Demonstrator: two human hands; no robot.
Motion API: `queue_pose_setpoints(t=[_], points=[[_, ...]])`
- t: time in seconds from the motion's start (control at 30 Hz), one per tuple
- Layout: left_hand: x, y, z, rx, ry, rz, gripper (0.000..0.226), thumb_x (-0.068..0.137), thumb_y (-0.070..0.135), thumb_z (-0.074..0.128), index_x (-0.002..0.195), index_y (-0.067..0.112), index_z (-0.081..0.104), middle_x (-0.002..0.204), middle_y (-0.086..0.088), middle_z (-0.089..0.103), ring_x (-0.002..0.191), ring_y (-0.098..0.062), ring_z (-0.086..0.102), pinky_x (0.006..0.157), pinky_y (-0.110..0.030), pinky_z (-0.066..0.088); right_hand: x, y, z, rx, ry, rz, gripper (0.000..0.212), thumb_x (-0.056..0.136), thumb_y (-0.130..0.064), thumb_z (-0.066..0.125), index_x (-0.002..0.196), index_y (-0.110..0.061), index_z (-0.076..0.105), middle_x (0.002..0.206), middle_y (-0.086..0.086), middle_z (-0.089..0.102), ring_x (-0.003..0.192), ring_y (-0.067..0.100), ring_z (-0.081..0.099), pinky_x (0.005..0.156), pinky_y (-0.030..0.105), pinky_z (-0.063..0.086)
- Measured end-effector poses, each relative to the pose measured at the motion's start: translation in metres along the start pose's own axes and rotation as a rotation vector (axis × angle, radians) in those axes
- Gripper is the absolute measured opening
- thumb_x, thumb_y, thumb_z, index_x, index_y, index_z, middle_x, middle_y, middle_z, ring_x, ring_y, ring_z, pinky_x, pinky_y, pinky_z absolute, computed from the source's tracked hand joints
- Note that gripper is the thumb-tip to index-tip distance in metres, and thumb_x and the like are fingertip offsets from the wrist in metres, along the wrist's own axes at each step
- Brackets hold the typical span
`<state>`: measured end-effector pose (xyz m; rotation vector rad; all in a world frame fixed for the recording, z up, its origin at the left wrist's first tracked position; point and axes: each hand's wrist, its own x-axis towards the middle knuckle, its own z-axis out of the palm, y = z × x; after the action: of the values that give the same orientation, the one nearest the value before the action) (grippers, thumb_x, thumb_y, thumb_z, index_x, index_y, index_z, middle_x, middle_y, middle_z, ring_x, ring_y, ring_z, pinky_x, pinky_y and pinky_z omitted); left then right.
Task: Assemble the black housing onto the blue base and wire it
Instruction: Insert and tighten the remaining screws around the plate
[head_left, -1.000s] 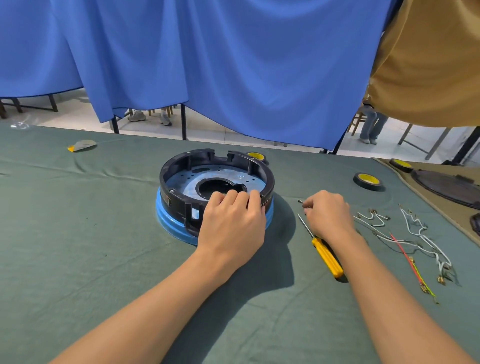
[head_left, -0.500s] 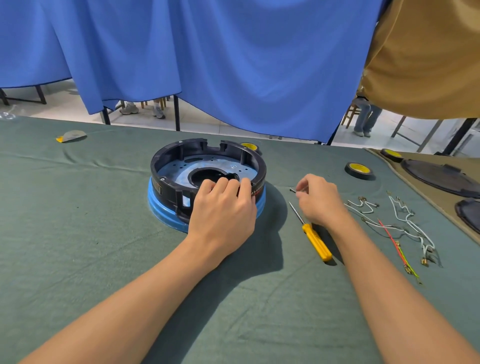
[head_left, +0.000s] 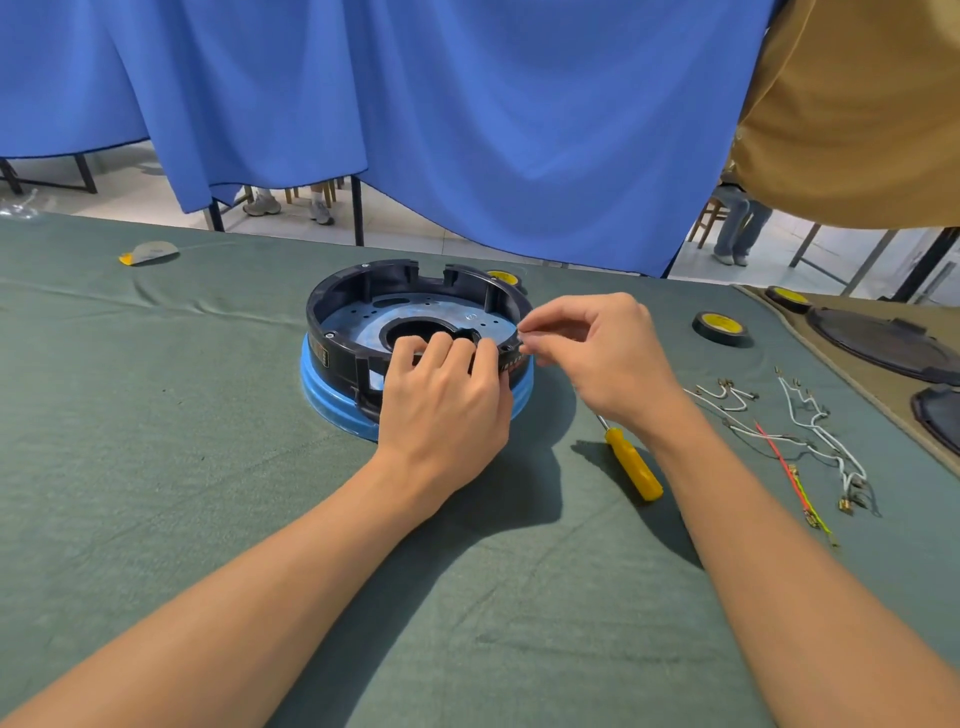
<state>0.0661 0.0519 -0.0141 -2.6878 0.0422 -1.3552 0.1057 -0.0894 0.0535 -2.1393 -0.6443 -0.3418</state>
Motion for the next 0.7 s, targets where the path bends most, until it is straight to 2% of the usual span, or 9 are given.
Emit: queue_pose_setpoints(t=[0.17,0.4,0.5,0.63,0.7], points=[[0.000,0.001,0.000,-0.006,0.006,-0.012,0.021,0.090,0.026,0.051,0.084,0.012,0.065,0.071,-0.004,0.063,0.069,-0.028,0.056,0.072,-0.040,0.040,0.003,0.005,0.011,-0.099,-0.011,-0.086,0.012,0.084,-0.006,0.071,0.093,-0.011,0.078,0.082,-0.009,0.067,0.074,-0.005,0.060,0.073,0.002,0.045],[0.000,0.002,0.002,-0.023,0.022,-0.011,0.021,0.091,0.024,0.050,0.084,0.012,0.065,0.070,-0.004,0.062,0.069,-0.028,0.056,0.072,-0.039,0.039,0.006,0.006,0.013,-0.199,-0.050,-0.134,0.018,0.087,-0.001,0.066,0.096,-0.010,0.078,0.088,-0.003,0.066,0.073,0.002,0.055,0.071,-0.002,0.039],[0.001,0.001,0.002,-0.029,0.023,-0.015,0.021,0.090,0.024,0.050,0.084,0.012,0.065,0.070,-0.004,0.061,0.069,-0.028,0.055,0.071,-0.039,0.039,0.010,0.004,0.012,-0.240,-0.079,-0.178,0.020,0.086,0.002,0.065,0.096,-0.009,0.078,0.093,0.004,0.070,0.080,0.009,0.056,0.072,0.001,0.040],[0.001,0.002,0.001,-0.035,0.017,-0.022,0.021,0.090,0.025,0.050,0.085,0.011,0.066,0.070,-0.004,0.061,0.069,-0.027,0.056,0.071,-0.039,0.039,0.012,0.000,0.011,-0.266,-0.130,-0.176,0.024,0.088,0.002,0.062,0.100,-0.012,0.077,0.094,0.003,0.070,0.086,0.013,0.059,0.083,0.021,0.047],[0.001,0.002,0.001,-0.033,-0.002,-0.022,0.021,0.090,0.025,0.050,0.087,0.011,0.066,0.071,-0.004,0.062,0.070,-0.027,0.056,0.072,-0.039,0.039,0.012,0.000,0.010,-0.264,-0.132,-0.164,0.027,0.089,0.001,0.061,0.108,-0.013,0.074,0.092,0.000,0.070,0.086,0.012,0.061,0.085,0.019,0.048]])
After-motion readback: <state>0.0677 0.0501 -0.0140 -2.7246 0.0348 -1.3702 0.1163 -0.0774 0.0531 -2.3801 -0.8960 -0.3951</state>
